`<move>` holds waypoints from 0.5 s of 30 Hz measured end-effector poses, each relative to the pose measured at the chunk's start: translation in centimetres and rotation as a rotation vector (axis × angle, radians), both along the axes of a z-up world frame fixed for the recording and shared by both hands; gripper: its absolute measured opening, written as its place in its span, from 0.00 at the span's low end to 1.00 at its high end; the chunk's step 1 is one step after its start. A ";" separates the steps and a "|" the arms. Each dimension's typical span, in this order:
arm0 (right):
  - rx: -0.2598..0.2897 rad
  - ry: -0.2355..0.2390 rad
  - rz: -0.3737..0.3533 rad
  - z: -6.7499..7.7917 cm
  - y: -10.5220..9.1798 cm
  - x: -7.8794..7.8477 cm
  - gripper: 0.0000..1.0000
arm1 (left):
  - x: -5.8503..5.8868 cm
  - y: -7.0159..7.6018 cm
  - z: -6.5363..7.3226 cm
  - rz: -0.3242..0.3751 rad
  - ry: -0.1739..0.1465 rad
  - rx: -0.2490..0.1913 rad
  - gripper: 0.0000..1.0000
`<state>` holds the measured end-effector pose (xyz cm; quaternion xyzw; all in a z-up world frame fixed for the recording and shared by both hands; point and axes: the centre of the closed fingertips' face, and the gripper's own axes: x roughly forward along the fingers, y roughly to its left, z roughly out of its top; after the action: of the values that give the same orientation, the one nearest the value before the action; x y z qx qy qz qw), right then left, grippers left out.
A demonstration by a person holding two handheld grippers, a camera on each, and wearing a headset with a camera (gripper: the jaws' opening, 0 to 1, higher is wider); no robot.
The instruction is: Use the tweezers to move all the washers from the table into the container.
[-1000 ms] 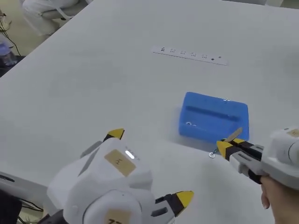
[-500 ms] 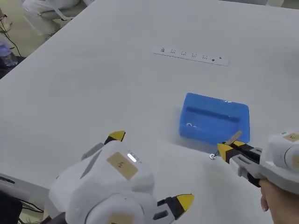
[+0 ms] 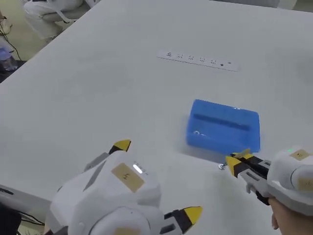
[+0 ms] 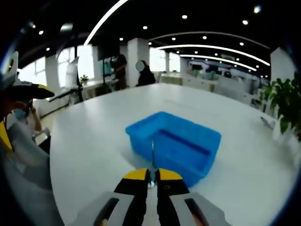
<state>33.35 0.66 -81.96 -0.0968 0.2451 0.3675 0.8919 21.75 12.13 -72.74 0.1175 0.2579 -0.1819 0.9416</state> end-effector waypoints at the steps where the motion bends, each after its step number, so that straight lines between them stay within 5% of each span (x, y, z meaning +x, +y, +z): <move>1: -0.010 -0.009 0.008 0.0 0.0 -0.1 0.03 | 0.0 0.0 0.0 -0.001 -0.001 0.000 0.96; 6: -0.017 0.009 0.013 0.1 0.1 0.1 0.02 | -0.1 0.0 0.2 -0.002 -0.007 -0.001 0.95; 12: -0.007 0.116 0.004 0.2 0.1 0.7 0.01 | -0.2 0.3 0.3 -0.002 -0.014 0.013 0.95; 15: 0.011 0.104 0.020 1.1 0.4 0.4 0.01 | -0.3 0.6 0.5 0.009 -0.019 0.012 0.95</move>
<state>33.73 1.05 -80.81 -0.0750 0.2881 0.3824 0.8747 21.47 12.77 -72.25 0.1237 0.2506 -0.1749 0.9441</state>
